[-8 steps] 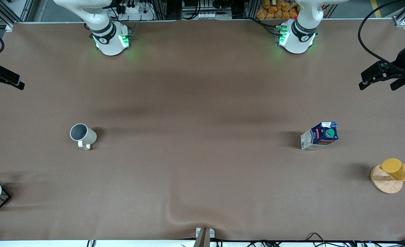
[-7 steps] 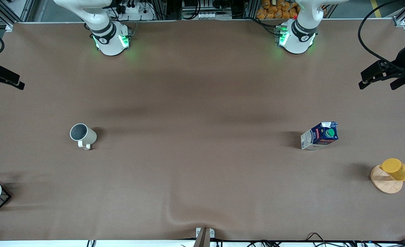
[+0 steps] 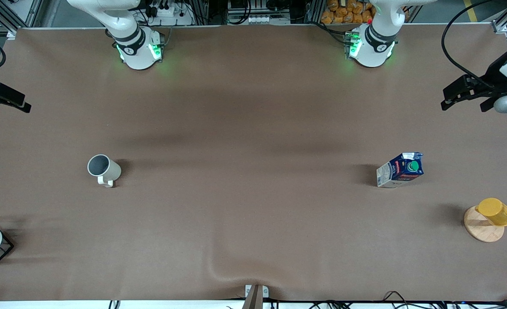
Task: Place milk next to cup
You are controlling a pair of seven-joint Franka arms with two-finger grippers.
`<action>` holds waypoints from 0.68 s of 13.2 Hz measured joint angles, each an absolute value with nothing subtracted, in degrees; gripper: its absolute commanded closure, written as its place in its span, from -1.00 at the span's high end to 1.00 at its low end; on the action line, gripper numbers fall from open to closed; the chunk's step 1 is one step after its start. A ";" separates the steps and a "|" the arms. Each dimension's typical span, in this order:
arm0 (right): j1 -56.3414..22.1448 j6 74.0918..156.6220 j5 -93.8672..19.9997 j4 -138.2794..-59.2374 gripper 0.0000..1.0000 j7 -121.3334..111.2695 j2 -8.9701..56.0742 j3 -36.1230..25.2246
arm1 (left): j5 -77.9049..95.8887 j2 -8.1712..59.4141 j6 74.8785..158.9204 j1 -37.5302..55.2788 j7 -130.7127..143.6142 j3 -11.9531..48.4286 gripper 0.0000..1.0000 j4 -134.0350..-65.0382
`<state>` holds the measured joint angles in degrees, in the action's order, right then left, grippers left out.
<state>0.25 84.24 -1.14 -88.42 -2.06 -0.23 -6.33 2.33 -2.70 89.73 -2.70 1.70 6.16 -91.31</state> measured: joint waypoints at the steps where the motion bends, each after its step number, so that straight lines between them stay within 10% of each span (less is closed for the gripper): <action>1: 0.24 84.30 -1.14 -88.49 1.00 -2.06 -0.17 -6.31 | 2.33 -2.63 89.71 -2.73 1.74 6.16 1.00 -91.35; 9: -1.84 93.53 -1.11 -94.13 1.00 -4.69 3.03 -5.98 | 2.33 -2.08 89.08 -3.18 2.56 5.77 1.00 -92.04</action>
